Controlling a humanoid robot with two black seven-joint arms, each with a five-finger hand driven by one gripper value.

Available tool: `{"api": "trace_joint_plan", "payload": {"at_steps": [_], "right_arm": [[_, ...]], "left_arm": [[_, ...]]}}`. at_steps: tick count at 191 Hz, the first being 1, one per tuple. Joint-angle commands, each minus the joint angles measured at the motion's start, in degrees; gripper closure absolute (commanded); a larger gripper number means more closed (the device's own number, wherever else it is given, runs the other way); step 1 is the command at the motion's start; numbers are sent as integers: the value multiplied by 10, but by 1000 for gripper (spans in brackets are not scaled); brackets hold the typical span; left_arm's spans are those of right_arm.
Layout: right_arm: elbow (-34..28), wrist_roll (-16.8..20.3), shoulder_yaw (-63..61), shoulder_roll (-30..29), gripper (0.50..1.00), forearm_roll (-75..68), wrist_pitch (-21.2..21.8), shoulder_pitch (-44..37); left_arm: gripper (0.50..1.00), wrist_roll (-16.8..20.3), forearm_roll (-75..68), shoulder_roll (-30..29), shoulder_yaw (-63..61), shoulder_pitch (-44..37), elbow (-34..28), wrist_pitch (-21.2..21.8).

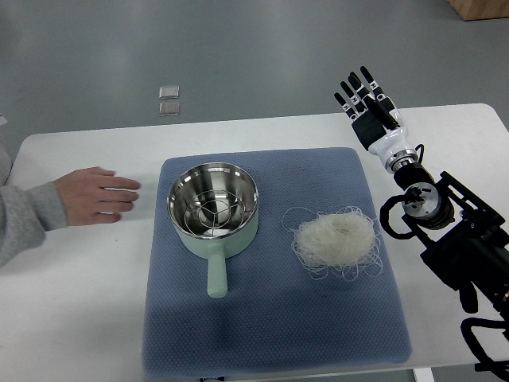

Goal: Put vermicelli into pot with right hand
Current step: 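Move the right hand over the white vermicelli bundle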

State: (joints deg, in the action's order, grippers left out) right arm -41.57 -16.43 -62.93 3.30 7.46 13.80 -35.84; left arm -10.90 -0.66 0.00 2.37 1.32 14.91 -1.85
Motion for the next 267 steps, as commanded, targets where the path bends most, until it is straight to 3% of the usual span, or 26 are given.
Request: {"api": "trace_joint_plan", "payload": {"at_steps": [1,88,112,148,179,205,233,267], "right_arm": [[0,0,0,-1,570,0,0,0],[0,2,47,16,572,50,4,-36],[0,3,133,78,572,157,11,-86],[-27,6,357,172,570,359,29,-178],[-131,56,531,275,570,476,120,-300],[-163,126,715,300,570,482,212,-461],[-271,189,834,316,570,446,212,-597],[-316,217,862,312,570,346,212,-641]], "left_arm": [[500,0,0,0,0,0,0,0],[500,0,0,0,1,0,0,0],[500,0,0,0,0,0,0,-1],[500,0,-2,0,0,1,2,-2],[500,0,-2,0,0,1,13,-2],[500,0,-3,0,0,2,20,-2],[500,0,-3,0,1,5,20,-2],[500,0,-3,0,1,5,20,-2]]}}
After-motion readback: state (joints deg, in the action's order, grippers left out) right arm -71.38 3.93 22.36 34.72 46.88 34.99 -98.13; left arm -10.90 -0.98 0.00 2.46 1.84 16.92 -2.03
